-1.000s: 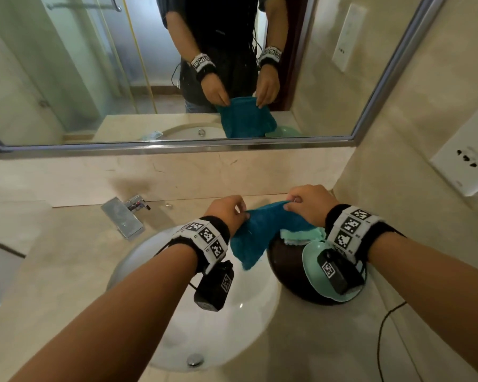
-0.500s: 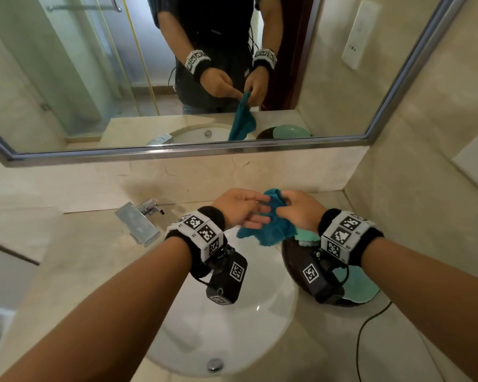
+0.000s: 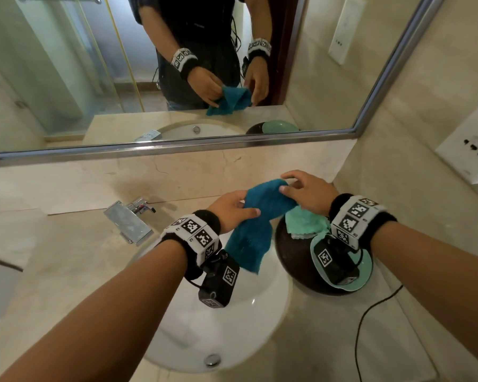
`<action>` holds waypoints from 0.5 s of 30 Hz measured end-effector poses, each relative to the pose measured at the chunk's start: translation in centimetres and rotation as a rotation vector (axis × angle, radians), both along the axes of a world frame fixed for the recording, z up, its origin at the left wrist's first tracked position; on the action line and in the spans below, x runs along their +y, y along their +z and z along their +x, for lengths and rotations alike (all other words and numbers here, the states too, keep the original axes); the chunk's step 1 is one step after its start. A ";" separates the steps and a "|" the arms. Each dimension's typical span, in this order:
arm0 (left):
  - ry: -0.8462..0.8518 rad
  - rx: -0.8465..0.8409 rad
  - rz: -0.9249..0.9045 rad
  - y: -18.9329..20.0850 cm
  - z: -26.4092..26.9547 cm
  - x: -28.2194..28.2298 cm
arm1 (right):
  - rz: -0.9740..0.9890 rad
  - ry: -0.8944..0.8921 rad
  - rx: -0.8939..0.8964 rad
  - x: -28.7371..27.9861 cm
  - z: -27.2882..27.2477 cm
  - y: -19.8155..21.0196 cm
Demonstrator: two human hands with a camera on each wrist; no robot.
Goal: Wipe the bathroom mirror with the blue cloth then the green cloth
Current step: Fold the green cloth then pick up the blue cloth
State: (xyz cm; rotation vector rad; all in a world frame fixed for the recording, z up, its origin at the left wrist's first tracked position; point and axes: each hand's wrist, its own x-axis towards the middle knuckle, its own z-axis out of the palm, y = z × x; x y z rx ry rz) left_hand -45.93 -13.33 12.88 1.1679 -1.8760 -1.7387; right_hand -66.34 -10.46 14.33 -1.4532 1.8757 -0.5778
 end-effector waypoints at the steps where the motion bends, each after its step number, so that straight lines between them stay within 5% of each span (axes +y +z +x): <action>1: 0.040 0.025 0.010 0.0 -0.2 0.0 | -0.002 0.013 -0.033 0.3 0.0 -0.4; 7: 0.163 0.102 0.070 0.5 -1.0 0.0 | -0.036 0.303 -0.082 2.1 2.0 -1.6; 15: 0.204 -0.077 -0.098 -0.3 -0.3 -0.7 | -0.080 0.189 -0.104 1.7 1.8 -3.0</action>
